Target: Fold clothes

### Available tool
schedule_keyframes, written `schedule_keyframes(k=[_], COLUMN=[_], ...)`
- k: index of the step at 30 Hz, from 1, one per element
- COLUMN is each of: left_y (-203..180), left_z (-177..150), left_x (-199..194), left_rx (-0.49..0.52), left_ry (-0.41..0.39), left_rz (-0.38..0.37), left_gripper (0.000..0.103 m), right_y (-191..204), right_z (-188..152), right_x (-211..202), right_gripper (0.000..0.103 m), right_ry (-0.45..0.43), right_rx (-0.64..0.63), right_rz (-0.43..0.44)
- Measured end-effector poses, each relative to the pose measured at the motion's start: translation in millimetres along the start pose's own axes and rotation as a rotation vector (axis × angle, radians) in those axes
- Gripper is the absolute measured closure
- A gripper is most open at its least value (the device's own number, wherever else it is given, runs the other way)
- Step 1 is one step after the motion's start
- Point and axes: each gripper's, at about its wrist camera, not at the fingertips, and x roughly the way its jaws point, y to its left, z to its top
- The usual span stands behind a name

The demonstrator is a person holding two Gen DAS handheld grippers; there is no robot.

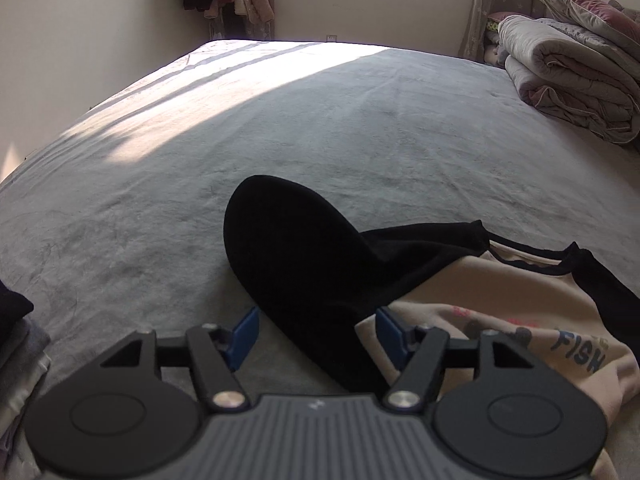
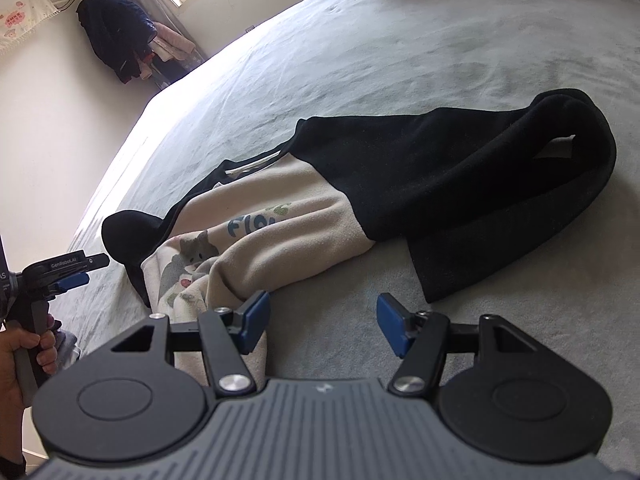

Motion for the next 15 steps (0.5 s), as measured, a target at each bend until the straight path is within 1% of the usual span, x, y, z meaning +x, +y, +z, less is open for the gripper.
schedule_keyframes(k=[4,8,13,15], left_y=[0.3,1.9,1.3,0.6], left_z=[-18.9,-38.5,-63.2,-68.4], left_x=[-15.7,-24.4,-19.7,-12.1], left_rx=[-0.027,-0.059,-0.097,-0.113], left_ry=[-0.013,-0.004,0.013,0.029], left_rz=[-0.053,-0.115,-0.198,-0.230], left_gripper=[0.036,0.035,0.036,0.038], right_y=[-5.6,-13.9,-27.3,-31.0], right_z=[-5.0,-7.6,-7.4,-7.0], right_x=[-6.6,-11.4,-13.2,-11.4], right_gripper=[0.040,0.040,0.040,0.040], right_ry=[-0.008,-0.019,-0.042,-0.051], right_rx=[0.007,0.030,0.085,0.103], right_rz=[-0.022,-0.044,-0.076,-0.074])
